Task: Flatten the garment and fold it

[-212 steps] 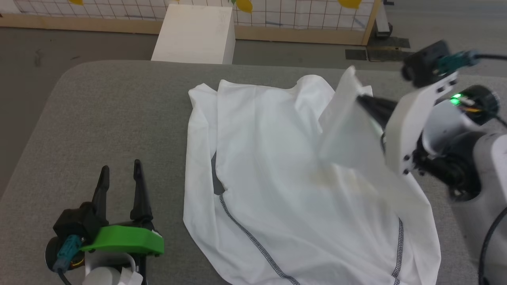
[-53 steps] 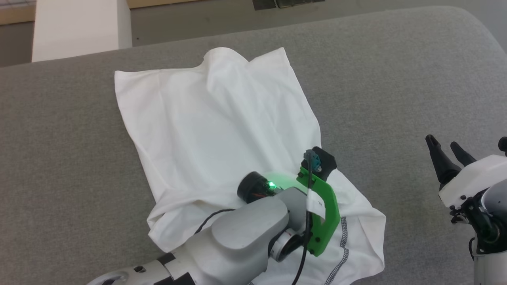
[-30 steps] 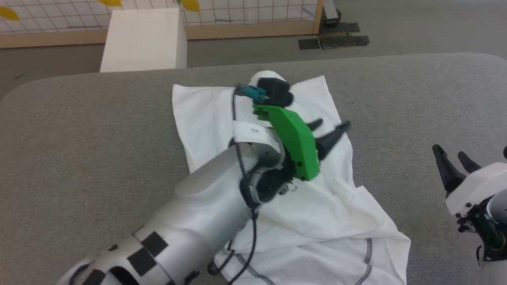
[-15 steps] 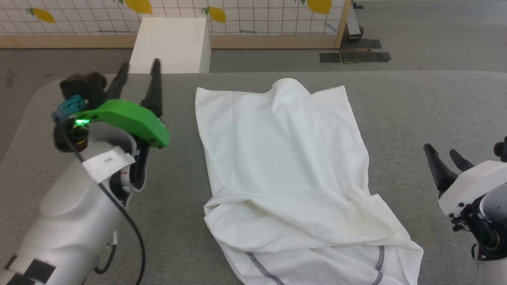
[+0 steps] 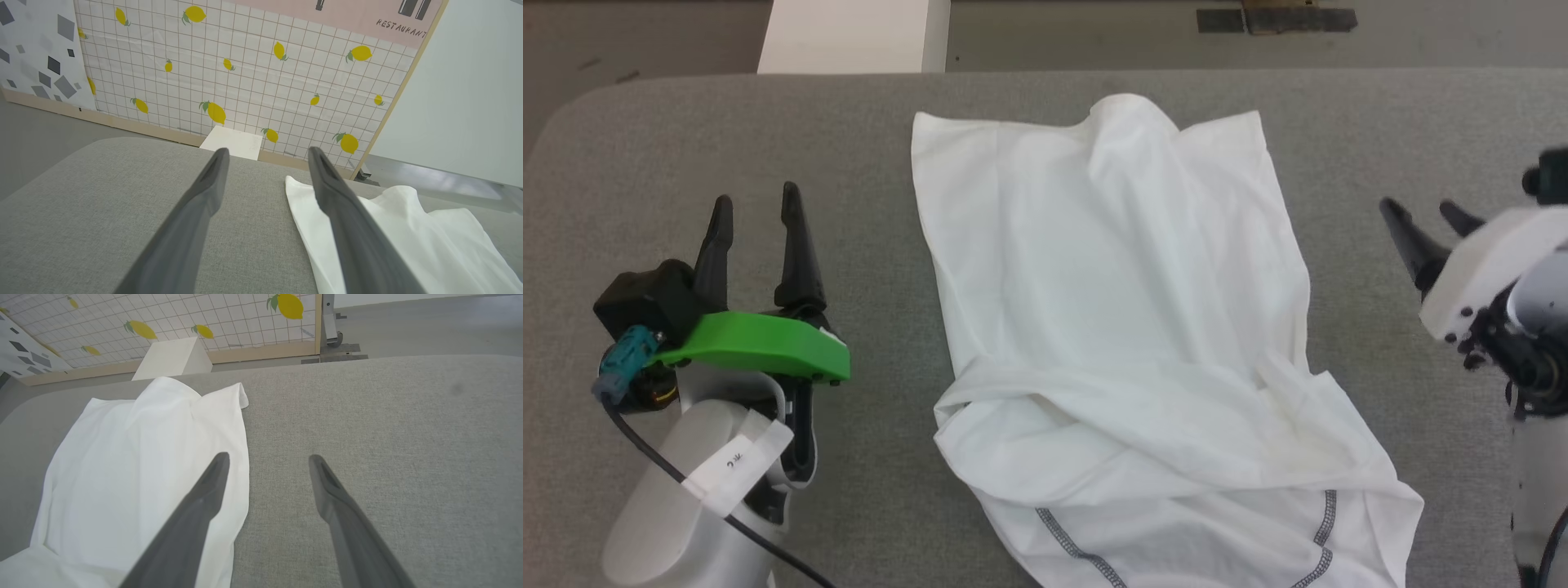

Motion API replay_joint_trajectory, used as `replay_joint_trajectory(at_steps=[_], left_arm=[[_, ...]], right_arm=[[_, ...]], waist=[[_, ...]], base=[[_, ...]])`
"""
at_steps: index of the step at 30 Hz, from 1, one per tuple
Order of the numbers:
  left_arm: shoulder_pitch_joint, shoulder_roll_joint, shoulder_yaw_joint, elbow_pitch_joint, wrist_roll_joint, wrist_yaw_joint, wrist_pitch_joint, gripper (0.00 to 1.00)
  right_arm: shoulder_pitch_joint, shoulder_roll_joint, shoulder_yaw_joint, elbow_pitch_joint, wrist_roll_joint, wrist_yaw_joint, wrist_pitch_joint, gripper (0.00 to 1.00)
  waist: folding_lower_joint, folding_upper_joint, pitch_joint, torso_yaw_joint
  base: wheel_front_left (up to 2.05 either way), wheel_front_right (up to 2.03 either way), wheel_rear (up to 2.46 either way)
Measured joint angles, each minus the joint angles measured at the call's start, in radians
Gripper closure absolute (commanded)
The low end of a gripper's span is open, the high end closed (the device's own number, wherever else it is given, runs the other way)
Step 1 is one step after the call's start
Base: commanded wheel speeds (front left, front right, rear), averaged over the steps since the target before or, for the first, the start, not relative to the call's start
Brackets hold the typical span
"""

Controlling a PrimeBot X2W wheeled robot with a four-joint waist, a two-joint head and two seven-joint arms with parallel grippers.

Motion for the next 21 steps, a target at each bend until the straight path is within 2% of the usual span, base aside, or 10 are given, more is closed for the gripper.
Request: replay_joint_trajectory(at_steps=[3,4,9,15,21], left_arm=[[-0.001,-0.025,0.016,-0.017,0.036,-0.014,0.0,0.0],[-0.007,-0.053,0.023,-0.024,0.053,-0.032,0.0,0.0],[-0.03,-0.102,0.031,-0.029,0.092,-0.058,0.0,0.0],[-0.057,-0.147,0.037,-0.018,0.115,-0.094,0.0,0.0],[-0.081,-0.185,0.048,-0.002,0.152,-0.124,0.0,0.0]], right_arm=[[-0.126,-0.027,0.035,0.046,-0.041,0.0,0.065,0.0],[-0.254,-0.049,0.068,0.107,-0.082,0.0,0.125,0.0],[-0.428,-0.06,0.123,0.209,-0.158,0.0,0.214,0.0],[-0.557,-0.061,0.176,0.305,-0.234,0.0,0.274,0.0],[-0.606,-0.068,0.196,0.384,-0.305,0.0,0.323,0.0]], waist=[[0.0001,0.0,0.046,0.01],[0.0001,0.0,0.093,0.025],[0.0001,0.0,0.171,0.062],[0.0002,0.0,0.256,0.112],[0.0002,0.0,0.325,0.16]], base=[[0.0,0.0,0.0],[0.0,0.0,0.0],[0.0,0.0,0.0],[0.0,0.0,0.0],[0.0,0.0,0.0]])
